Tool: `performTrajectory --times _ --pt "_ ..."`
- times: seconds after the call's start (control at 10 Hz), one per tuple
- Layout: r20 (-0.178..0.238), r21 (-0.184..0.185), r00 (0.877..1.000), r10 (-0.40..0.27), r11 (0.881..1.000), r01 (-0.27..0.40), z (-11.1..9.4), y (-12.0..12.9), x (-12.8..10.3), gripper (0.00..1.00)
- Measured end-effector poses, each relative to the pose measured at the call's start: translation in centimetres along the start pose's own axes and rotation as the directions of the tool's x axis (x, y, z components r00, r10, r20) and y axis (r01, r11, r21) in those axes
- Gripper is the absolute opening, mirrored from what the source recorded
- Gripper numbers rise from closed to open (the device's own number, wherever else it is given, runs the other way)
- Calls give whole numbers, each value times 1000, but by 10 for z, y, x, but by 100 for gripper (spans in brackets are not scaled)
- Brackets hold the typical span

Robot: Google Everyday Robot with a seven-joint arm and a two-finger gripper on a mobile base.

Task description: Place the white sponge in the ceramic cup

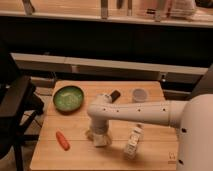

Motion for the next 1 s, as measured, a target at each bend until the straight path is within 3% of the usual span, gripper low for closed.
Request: performTrajectory --times 1.0 --pt "17 -6 1000 -12 1000 12 2 -4 -4 80"
